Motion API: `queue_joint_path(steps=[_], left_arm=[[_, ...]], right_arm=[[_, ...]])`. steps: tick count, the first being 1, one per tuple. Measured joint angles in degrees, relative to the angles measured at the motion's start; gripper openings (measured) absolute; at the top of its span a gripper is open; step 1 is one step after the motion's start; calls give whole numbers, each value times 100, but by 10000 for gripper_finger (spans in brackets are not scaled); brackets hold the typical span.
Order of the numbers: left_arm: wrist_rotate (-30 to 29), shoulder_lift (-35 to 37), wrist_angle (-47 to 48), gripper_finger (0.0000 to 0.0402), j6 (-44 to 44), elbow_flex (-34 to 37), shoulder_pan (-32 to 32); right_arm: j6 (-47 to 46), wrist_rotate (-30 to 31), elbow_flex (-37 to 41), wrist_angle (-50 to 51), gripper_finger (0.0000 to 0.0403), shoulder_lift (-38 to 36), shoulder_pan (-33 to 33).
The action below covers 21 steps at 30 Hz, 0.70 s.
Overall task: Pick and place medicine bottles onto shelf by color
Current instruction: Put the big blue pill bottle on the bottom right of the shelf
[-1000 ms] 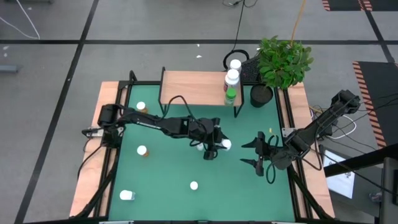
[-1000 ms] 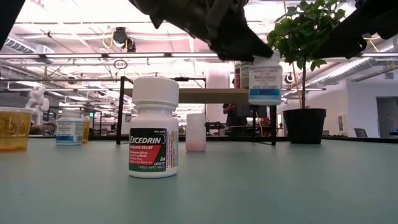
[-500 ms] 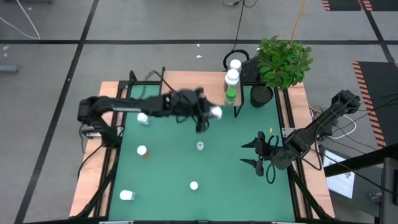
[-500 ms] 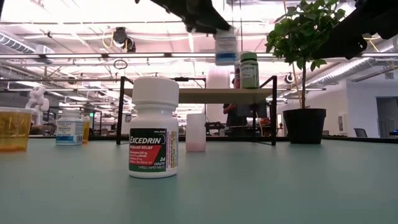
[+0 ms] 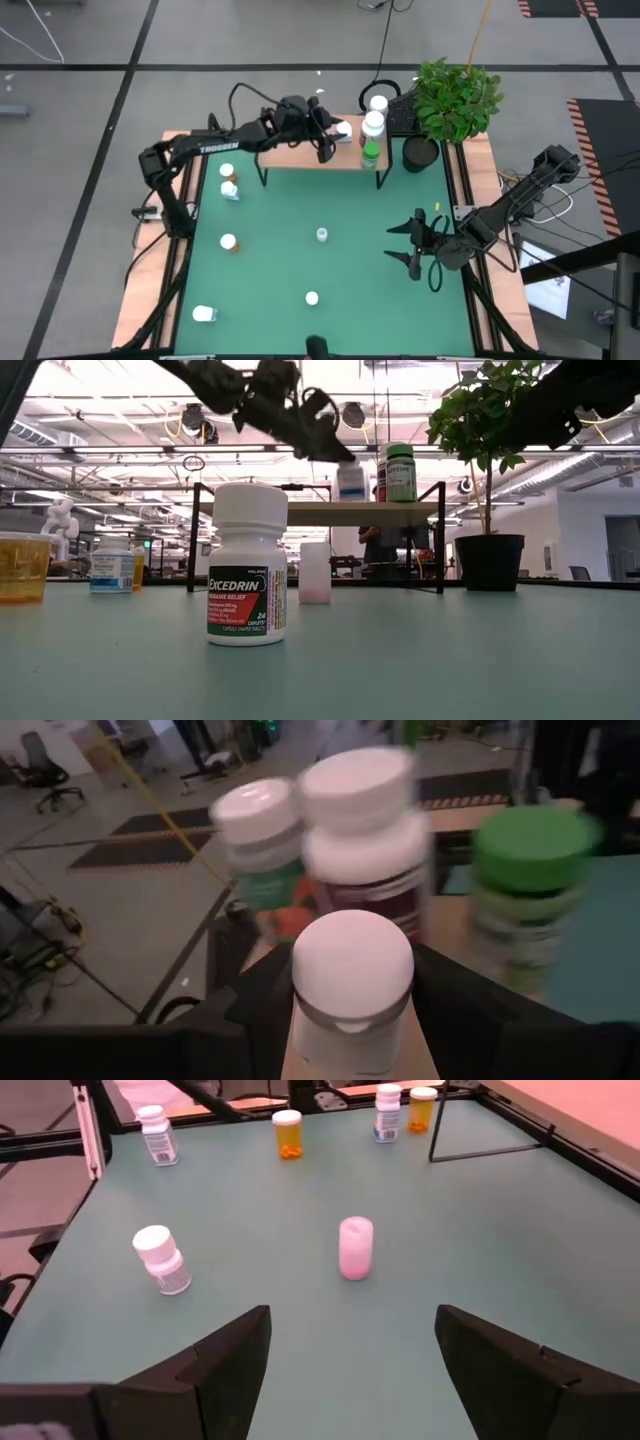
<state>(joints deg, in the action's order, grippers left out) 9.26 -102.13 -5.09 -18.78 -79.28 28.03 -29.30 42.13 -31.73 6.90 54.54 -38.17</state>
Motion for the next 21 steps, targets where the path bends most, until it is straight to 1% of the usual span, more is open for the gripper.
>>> queue_joint_path(steps=[5,9,21], left_arm=[[277,-264,-220,184,136,0,357],[400,-329,-459,184,204,0,520],[440,-335,-337,184,141,0,546]], right_arm=[[8,-6,0,16,276,0,0],[22,-9,0,17,276,0,12],[2,-13,0,19,276,0,22]])
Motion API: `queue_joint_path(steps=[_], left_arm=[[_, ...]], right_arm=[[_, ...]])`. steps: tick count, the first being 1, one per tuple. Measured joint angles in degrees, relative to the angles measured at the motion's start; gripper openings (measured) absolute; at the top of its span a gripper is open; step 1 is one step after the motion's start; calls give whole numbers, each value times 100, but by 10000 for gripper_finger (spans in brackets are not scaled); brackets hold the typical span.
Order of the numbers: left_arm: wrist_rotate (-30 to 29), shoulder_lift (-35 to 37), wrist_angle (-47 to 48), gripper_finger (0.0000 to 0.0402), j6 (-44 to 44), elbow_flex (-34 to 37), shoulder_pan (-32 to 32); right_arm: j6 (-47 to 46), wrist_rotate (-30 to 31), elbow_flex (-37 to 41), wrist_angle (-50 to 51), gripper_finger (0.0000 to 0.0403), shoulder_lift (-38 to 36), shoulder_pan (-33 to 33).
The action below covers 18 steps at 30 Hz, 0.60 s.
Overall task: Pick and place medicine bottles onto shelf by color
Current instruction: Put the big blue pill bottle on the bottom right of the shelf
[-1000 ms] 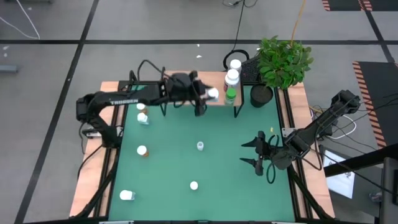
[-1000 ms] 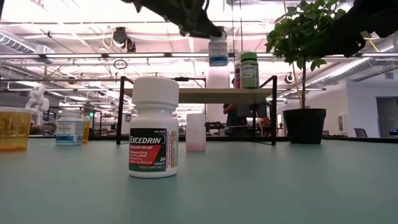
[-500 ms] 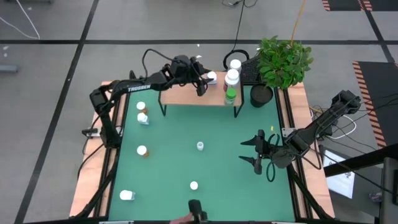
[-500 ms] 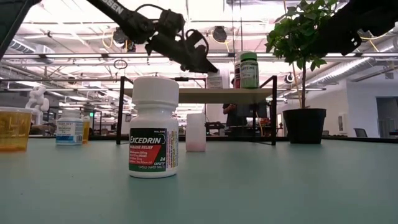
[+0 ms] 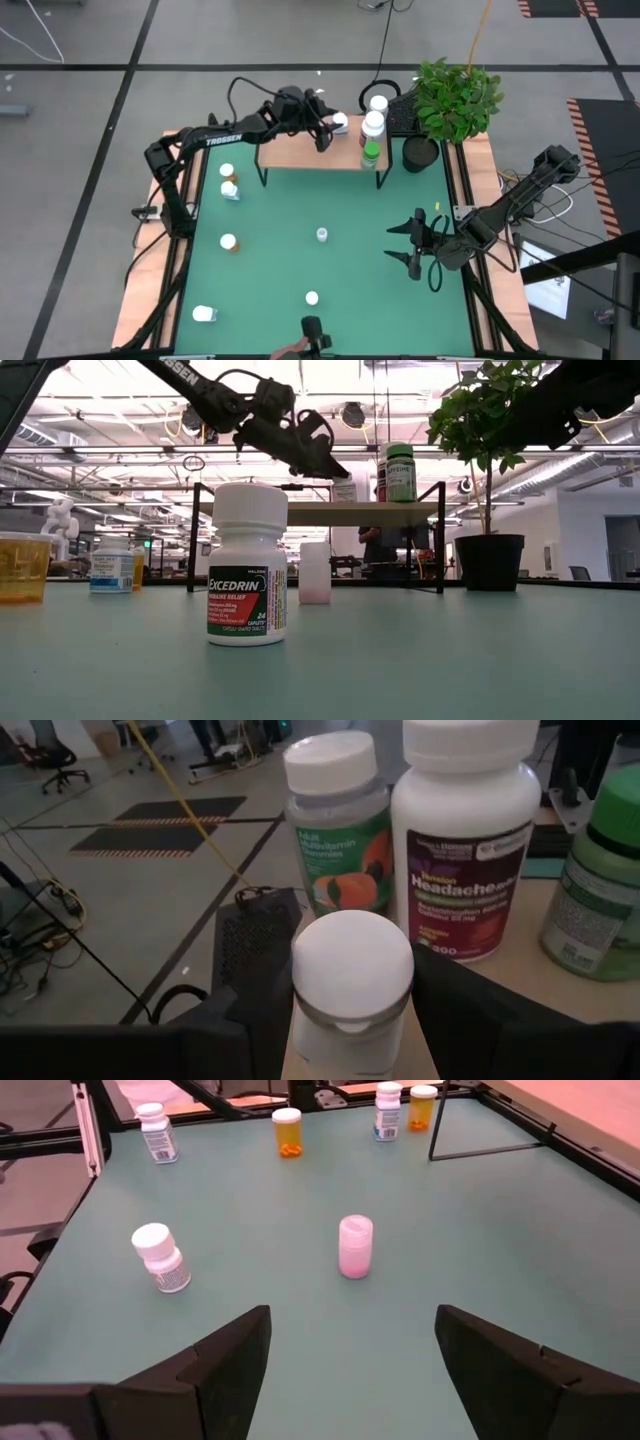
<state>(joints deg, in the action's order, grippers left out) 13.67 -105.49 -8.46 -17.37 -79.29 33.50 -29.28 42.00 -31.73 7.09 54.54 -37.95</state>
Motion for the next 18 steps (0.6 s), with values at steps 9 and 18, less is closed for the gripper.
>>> queue_joint_path(steps=[9,18], left_arm=[[3,0,23,184,2,0,-2],[0,0,63,218,209,-2,-2]], right_arm=[[0,0,0,0,276,0,0],[-2,0,0,0,276,0,0]])
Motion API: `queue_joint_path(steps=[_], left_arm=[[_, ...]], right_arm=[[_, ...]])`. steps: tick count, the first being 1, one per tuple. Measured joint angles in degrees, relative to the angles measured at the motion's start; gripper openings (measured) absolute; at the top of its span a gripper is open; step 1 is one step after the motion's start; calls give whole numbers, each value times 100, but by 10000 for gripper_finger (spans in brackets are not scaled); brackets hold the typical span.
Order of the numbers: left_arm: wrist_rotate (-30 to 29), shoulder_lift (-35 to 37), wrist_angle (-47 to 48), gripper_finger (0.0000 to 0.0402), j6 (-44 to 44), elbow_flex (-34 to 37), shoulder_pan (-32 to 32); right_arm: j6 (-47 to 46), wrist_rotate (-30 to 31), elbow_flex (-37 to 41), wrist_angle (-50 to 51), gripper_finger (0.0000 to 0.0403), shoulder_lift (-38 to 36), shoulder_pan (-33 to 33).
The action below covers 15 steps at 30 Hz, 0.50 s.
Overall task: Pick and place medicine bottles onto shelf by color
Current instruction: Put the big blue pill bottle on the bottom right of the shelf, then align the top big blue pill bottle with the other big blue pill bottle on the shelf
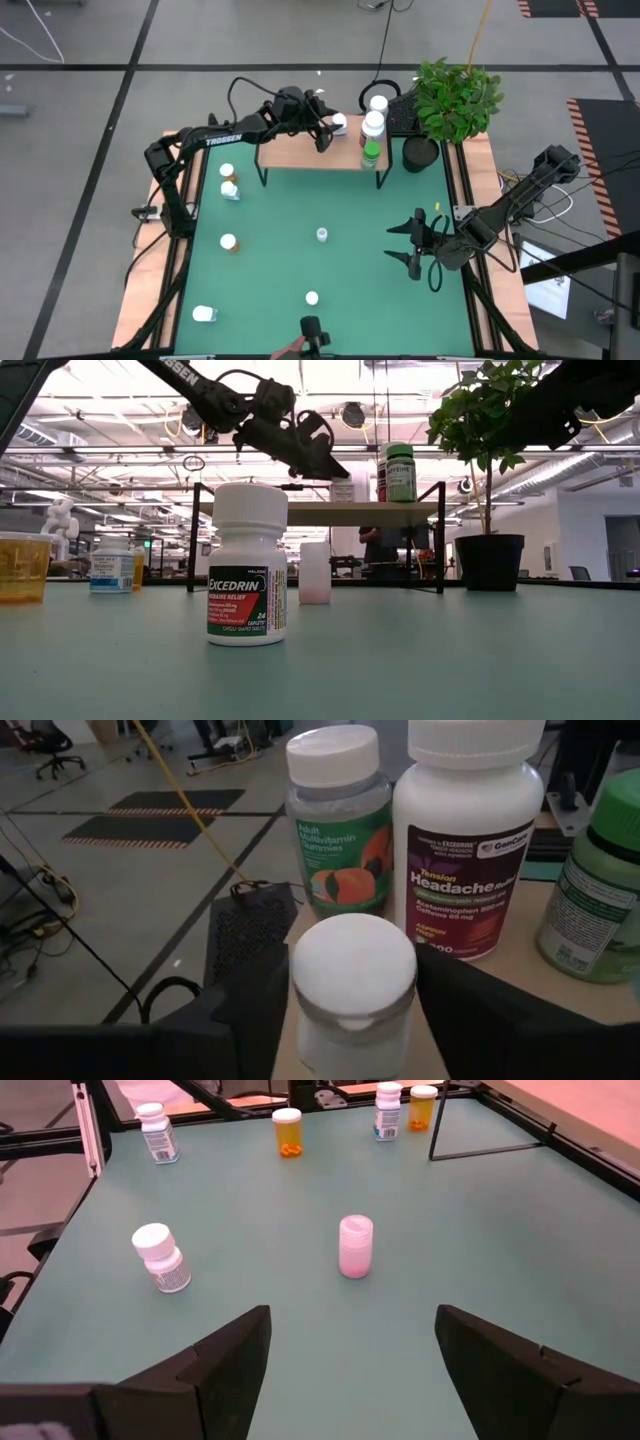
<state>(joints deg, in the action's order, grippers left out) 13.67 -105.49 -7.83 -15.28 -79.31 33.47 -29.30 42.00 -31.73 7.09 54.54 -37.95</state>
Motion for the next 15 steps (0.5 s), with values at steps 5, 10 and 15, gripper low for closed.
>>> queue_joint_path(steps=[5,10,15], left_arm=[[0,-2,-1,265,45,0,0],[-37,132,142,297,104,0,-22],[-301,765,854,311,31,-7,-57]], right_arm=[[0,0,0,0,276,0,0],[-59,1,82,-71,276,0,0],[-308,0,718,-763,276,4,39]])
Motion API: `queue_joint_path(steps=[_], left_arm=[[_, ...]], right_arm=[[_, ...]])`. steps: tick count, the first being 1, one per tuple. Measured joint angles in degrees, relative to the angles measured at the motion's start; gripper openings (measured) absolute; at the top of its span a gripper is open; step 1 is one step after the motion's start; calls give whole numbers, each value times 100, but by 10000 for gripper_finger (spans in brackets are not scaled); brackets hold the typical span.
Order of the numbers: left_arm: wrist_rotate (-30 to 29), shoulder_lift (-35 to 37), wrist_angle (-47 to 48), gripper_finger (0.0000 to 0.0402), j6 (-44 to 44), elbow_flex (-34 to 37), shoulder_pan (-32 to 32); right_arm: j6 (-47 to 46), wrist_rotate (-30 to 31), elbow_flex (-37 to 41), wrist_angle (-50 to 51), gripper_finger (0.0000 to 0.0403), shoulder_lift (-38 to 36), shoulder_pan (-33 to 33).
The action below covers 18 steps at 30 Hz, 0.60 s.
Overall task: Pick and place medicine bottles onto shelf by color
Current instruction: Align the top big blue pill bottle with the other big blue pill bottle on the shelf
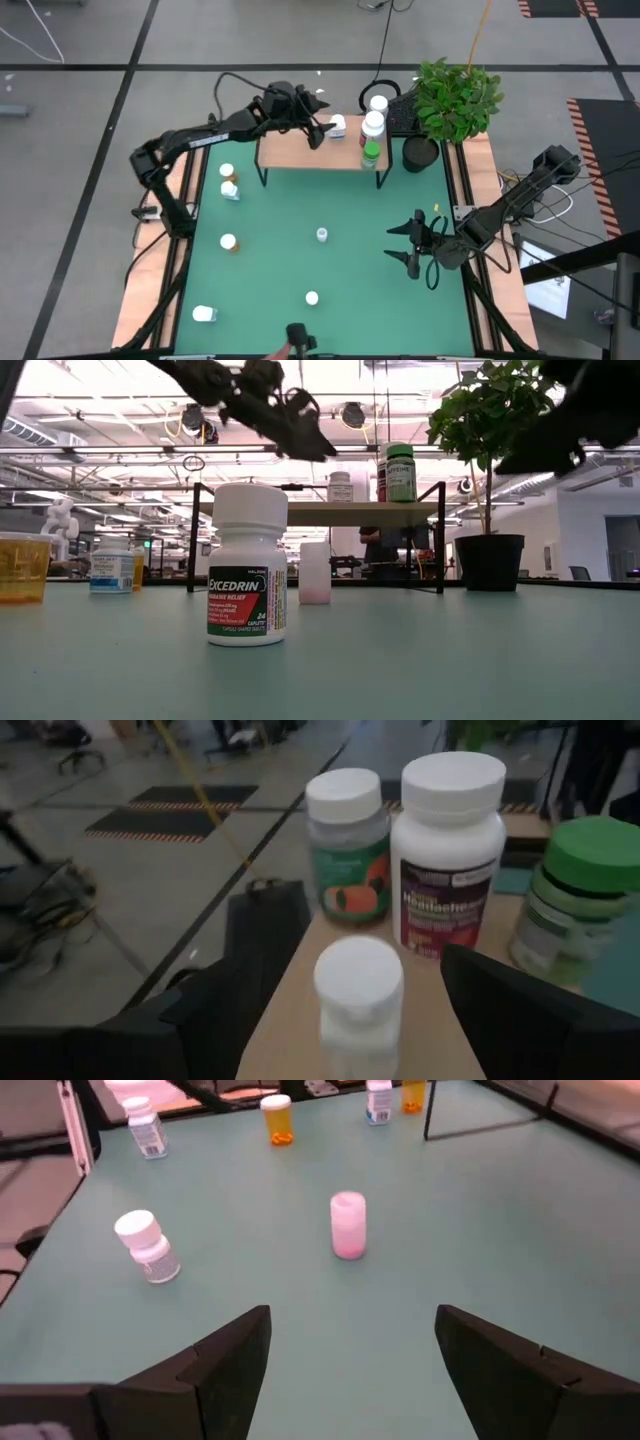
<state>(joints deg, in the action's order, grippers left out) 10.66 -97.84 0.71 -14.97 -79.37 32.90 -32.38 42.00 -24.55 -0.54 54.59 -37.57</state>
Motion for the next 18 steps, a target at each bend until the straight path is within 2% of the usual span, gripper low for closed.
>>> queue_joint_path(steps=[4,8,12,14,18], left_arm=[[-352,737,1286,308,-6,0,-107],[-685,1518,3057,297,162,-4,-351],[-1195,2064,4906,280,664,24,-809],[-1560,2410,5379,269,989,230,-1137],[-2166,3246,5477,247,1665,1013,-1777]], right_arm=[[85,11,713,-1295,276,2,20],[576,13,1297,-2583,276,0,24],[843,17,1424,-2877,276,0,87],[965,15,1424,-2888,276,14,136],[1184,0,1424,-2978,276,122,234]])
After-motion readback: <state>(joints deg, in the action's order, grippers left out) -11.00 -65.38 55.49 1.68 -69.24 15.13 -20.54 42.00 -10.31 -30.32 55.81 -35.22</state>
